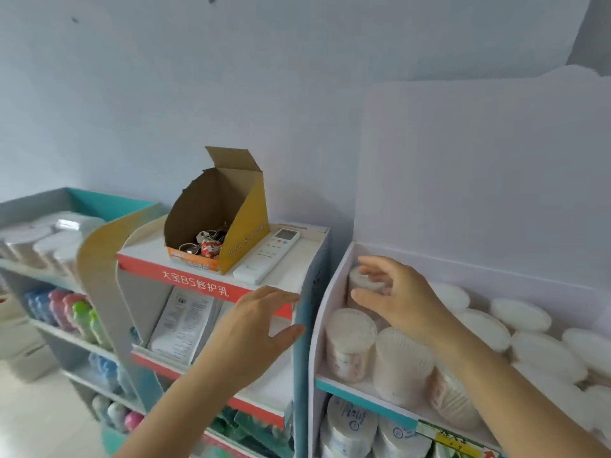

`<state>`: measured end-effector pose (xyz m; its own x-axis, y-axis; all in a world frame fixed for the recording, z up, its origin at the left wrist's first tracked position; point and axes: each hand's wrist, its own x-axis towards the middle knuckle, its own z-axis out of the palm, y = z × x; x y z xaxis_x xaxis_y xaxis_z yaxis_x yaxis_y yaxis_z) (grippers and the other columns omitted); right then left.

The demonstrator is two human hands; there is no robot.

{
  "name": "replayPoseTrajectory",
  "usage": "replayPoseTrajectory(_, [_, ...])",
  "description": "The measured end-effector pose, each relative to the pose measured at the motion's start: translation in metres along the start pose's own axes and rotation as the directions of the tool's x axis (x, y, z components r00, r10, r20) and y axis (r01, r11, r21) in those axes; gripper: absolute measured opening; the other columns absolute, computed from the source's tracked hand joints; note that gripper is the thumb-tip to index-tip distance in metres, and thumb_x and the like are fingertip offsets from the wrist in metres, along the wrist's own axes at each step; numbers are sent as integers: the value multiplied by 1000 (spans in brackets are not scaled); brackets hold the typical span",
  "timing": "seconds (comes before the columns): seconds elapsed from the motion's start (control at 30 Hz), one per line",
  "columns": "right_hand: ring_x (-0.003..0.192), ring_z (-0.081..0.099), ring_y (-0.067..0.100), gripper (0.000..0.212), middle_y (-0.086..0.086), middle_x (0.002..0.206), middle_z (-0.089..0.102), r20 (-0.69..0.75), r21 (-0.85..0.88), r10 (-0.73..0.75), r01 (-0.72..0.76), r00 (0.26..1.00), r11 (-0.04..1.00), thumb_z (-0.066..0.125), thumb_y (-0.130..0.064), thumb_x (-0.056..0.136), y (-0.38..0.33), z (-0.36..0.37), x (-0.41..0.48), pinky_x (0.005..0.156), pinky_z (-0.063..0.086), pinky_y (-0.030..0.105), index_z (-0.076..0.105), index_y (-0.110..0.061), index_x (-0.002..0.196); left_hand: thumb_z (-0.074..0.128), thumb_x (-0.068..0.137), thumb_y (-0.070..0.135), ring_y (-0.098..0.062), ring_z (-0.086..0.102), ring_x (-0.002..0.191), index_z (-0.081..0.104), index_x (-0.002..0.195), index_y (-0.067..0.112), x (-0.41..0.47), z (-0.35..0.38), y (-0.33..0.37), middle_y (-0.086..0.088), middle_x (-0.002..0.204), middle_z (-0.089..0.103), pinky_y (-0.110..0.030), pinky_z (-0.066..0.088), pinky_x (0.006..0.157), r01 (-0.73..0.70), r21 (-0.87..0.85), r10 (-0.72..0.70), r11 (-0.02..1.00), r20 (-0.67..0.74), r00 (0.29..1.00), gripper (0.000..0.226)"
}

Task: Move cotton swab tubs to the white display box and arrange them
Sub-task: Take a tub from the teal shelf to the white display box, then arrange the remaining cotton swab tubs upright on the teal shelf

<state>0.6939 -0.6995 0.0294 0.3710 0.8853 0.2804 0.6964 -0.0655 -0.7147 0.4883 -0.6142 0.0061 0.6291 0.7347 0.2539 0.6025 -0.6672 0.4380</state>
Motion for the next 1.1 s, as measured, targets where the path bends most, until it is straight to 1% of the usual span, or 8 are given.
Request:
replayPoseTrajectory(0.1, [114,52,6,49,-14,120,56,74,57,-104,100,992,993,66,-31,86,-28,33,4,98,48,31,48,-29,131,57,85,49,-6,43,126,46,130,43,-38,-25,-30,20,138,45,-28,36,106,146,78,-140,986,-80,987,46])
replayPoseTrajectory(0.13, [114,52,7,49,-14,120,55,106,70,-135,128,985,989,65,-33,86,-37,46,4,97,49,31,47,-29,131,57,85,49,-7,43,126,46,130,42,-51,-34,-38,19,138,45,-29,36,106,196,92,-187,976,-101,977,46])
replayPoseTrajectory(0.23, [108,51,4,48,-16,114,53,238,112,-214,192,947,975,63,-36,87,-63,86,2,78,43,8,45,-28,131,59,85,47,-8,47,123,47,130,40,-89,-60,-60,17,138,47,-31,41,104,317,105,-298,943,-161,941,48])
replayPoseTrajectory(0.37, [108,55,5,48,-15,115,58,317,162,-293,252,902,954,67,-32,85,-90,130,2,88,47,16,49,-28,129,61,84,45,-7,49,122,48,130,39,-128,-87,-82,16,139,47,-30,44,100,427,86,-393,900,-264,881,48])
replayPoseTrajectory(0.43, [108,55,5,48,-13,117,58,341,185,-310,259,888,948,67,-30,86,-104,146,4,84,44,13,48,-26,130,61,83,45,-6,51,119,49,130,39,-142,-96,-96,16,137,49,-27,45,97,451,87,-408,888,-300,862,48])
replayPoseTrajectory(0.73, [113,52,8,50,-11,118,54,369,181,-317,267,874,947,66,-27,87,-178,247,40,94,45,25,44,-27,132,60,82,49,-5,50,113,37,138,36,-172,-146,-219,14,131,50,-26,46,94,516,48,-452,855,-418,788,62])
replayPoseTrajectory(0.87, [116,49,10,56,-6,127,53,330,48,-331,335,884,941,64,-30,88,-224,312,70,91,45,23,40,-24,138,58,83,52,-13,44,119,41,138,29,-173,-184,-303,10,129,49,-29,41,98,496,178,-376,850,-456,807,63])
replayPoseTrajectory(1.1, [126,42,20,62,3,139,45,324,-197,-324,398,889,896,62,-29,89,-288,418,126,103,38,33,35,-18,143,63,81,47,-22,50,115,52,131,24,-162,-255,-423,2,122,54,-39,45,93,451,329,-292,830,-433,853,56])
